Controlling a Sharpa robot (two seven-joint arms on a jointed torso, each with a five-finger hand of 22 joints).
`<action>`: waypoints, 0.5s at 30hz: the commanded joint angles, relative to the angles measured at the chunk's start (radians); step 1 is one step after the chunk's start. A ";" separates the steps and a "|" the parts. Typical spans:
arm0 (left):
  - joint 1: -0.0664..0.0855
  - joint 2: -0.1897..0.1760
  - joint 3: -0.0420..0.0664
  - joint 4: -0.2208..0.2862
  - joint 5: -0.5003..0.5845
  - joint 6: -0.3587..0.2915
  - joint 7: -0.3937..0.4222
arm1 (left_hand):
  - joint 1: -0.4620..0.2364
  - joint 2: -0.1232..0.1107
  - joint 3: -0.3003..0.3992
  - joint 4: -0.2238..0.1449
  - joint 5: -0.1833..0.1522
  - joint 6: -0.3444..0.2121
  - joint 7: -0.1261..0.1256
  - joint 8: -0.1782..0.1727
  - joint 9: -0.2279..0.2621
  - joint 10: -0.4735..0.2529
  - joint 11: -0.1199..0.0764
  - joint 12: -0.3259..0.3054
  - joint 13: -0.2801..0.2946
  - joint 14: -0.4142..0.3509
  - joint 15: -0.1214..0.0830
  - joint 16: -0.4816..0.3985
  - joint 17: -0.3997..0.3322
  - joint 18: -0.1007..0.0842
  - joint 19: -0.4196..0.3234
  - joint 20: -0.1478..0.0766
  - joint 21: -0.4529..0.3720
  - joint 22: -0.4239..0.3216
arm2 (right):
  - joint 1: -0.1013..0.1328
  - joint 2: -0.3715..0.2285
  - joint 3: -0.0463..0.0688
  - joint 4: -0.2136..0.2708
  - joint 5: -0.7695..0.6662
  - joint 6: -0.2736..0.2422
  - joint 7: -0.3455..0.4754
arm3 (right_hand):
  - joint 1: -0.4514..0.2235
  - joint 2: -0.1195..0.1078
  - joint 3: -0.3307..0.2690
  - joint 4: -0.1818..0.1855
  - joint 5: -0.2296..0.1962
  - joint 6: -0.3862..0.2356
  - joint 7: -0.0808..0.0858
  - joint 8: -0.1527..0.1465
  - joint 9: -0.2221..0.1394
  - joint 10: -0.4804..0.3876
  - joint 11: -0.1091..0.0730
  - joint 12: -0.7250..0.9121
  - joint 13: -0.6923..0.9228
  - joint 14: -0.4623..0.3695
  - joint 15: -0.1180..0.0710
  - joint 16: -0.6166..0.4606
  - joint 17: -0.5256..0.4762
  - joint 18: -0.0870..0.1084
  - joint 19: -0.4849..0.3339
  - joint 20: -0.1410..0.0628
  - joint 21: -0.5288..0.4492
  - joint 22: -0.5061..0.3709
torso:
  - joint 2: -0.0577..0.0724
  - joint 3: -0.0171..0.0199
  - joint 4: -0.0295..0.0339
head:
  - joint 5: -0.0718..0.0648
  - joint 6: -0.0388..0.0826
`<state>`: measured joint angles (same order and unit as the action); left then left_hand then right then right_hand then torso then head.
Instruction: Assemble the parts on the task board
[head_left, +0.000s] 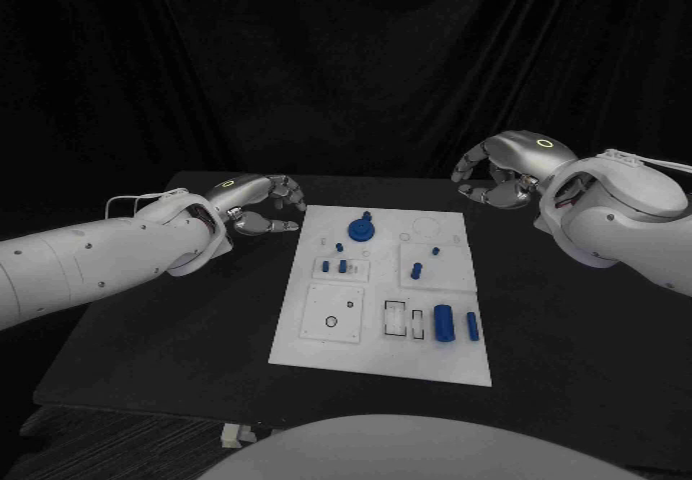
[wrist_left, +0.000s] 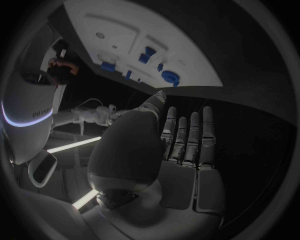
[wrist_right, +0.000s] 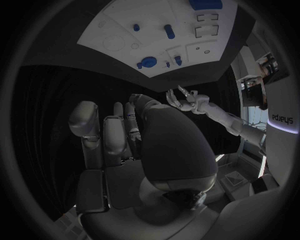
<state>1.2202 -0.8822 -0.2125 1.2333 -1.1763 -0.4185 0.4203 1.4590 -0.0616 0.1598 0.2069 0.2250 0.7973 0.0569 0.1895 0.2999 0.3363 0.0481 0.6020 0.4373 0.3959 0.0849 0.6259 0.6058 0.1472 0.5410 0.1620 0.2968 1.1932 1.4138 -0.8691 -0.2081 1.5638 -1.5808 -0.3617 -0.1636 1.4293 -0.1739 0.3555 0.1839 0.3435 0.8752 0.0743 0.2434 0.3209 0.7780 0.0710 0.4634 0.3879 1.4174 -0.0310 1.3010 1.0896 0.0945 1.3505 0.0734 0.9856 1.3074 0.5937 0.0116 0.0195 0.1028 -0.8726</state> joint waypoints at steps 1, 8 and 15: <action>0.003 -0.006 0.001 0.023 0.475 0.114 0.225 | -0.018 0.037 -0.030 0.031 0.026 -0.021 0.010 0.023 -0.001 -0.075 0.043 0.042 -0.017 -0.099 0.006 -0.046 -0.065 -0.016 -0.116 0.012 -0.110 -0.048 | 0.003 0.019 0.001 -0.016 -0.174 0.130 -0.047 | -0.036 -0.022 0.009 0.007 -0.024 -0.019 -0.013 -0.020 -0.007 -0.008 -0.006 -0.011 -0.015 -0.003 -0.001 0.000 -0.001 0.015 0.002 0.004 0.002 0.117 | -0.009 -0.0154 0.0092 | 0.013 0.000; -0.001 -0.013 0.000 0.066 0.746 0.275 0.346 | -0.103 0.119 -0.127 0.084 0.180 -0.104 -0.002 -0.011 -0.041 -0.209 0.040 0.014 -0.129 -0.287 -0.006 -0.272 -0.295 0.016 -0.324 0.021 -0.237 -0.159 | -0.021 0.047 0.001 -0.045 -0.212 0.202 -0.033 | -0.054 -0.026 -0.026 -0.002 -0.055 -0.058 -0.029 -0.091 -0.053 -0.065 0.001 -0.082 -0.092 0.006 0.001 0.004 0.002 0.009 0.020 0.006 0.019 0.123 | -0.014 -0.0331 0.0187 | -0.010 0.000; -0.015 -0.028 0.000 0.103 0.816 0.394 0.386 | -0.128 0.198 -0.303 0.086 0.116 -0.210 -0.003 -0.109 -0.156 -0.249 -0.016 -0.209 -0.377 -0.343 0.000 -0.541 -0.549 0.029 -0.476 0.030 -0.250 -0.553 | -0.076 0.060 0.001 -0.081 -0.220 0.181 0.009 | -0.071 -0.035 -0.108 0.039 -0.138 -0.018 -0.024 -0.110 -0.079 -0.054 0.004 -0.114 -0.160 0.013 0.005 0.012 0.013 0.007 0.032 0.008 0.029 0.128 | -0.012 -0.0421 0.0252 | -0.040 0.000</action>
<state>1.2089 -0.9077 -0.2129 1.3265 -0.4779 -0.1396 0.6488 1.3324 0.1299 -0.1306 0.2923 0.3481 0.6043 0.0548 0.0895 0.1539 0.0893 0.0394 0.4085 0.0720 0.0583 0.0841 0.1017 0.0696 0.1706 0.0697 0.1915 0.0534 0.6676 1.3484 -0.8109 -0.2079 1.4909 -1.7604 -0.1973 -0.1707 1.3664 -0.2069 0.2567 0.2178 0.2125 0.8524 0.0515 0.1392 0.2437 0.7139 0.0747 0.3523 0.2327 1.4211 -0.0273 1.3096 1.0988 0.0944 1.3759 0.0804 1.0087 1.3073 0.5804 -0.0242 0.0401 0.0682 -0.8726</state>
